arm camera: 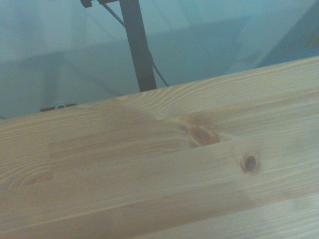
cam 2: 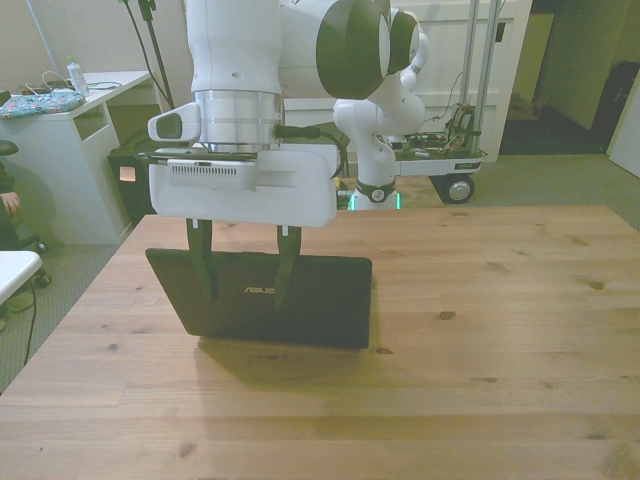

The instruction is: Close the laptop

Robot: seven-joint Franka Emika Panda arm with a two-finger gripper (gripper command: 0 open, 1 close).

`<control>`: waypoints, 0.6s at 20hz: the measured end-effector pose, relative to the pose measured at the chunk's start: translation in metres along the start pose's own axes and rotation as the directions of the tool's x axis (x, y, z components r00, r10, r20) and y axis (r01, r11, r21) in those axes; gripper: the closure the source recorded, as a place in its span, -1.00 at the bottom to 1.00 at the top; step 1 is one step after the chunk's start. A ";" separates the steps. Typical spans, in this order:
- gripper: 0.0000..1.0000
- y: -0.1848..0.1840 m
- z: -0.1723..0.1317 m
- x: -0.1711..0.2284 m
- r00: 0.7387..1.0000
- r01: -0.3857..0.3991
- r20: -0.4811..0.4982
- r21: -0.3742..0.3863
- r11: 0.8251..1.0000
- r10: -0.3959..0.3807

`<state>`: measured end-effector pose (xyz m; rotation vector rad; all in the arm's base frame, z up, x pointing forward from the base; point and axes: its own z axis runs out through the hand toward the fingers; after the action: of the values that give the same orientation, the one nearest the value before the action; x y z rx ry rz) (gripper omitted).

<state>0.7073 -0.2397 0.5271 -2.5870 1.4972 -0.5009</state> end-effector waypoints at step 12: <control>1.00 0.024 -0.003 -0.012 0.997 -0.020 0.079 -0.059 0.998 0.025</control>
<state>0.6808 -0.2419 0.5212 -2.5974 1.5357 -0.3523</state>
